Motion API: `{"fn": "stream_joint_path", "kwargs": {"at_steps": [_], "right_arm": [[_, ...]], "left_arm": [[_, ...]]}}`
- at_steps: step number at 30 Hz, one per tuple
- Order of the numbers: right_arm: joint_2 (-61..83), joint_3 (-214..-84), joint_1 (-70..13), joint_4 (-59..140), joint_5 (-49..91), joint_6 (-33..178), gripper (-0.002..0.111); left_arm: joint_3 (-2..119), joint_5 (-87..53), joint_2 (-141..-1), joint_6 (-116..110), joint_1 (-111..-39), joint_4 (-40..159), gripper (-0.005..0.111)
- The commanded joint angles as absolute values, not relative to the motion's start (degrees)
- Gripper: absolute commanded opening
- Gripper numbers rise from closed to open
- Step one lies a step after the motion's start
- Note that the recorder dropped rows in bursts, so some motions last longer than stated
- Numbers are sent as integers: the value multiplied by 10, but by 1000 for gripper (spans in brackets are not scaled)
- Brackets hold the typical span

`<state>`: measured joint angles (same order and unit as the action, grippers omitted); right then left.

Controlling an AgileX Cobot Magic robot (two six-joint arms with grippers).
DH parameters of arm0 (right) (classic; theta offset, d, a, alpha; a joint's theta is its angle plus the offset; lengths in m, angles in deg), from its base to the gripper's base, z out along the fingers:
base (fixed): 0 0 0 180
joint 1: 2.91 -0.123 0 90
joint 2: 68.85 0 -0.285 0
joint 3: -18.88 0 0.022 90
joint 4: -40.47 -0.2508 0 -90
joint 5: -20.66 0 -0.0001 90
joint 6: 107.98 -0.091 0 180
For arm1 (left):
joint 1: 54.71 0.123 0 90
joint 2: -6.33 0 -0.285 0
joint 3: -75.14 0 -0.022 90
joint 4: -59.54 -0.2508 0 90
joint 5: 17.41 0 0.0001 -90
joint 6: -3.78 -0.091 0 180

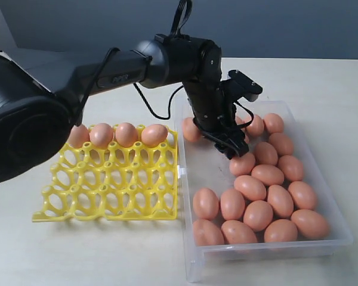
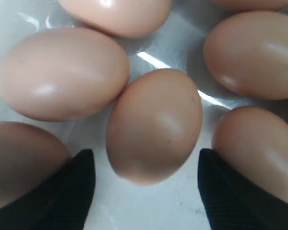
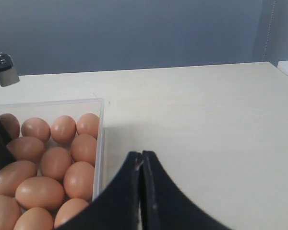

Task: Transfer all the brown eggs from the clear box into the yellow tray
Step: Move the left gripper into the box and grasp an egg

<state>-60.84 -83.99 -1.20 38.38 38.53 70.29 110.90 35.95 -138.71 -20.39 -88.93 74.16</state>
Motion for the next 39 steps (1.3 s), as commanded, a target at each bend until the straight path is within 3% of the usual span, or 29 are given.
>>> {"fn": "stream_joint_path", "kwargs": {"at_steps": [1, 28, 39], "right_arm": [[-611, -839, -12, 384, 381, 705, -1], [-611, -839, -12, 384, 381, 705, -1], [-611, -839, -12, 384, 381, 705, -1]], "left_arm": [[1111, 349, -1395, -208, -890, 732, 59], [1134, 319, -1408, -301, -912, 714, 56], [1134, 320, -1404, -296, -913, 714, 3]]}}
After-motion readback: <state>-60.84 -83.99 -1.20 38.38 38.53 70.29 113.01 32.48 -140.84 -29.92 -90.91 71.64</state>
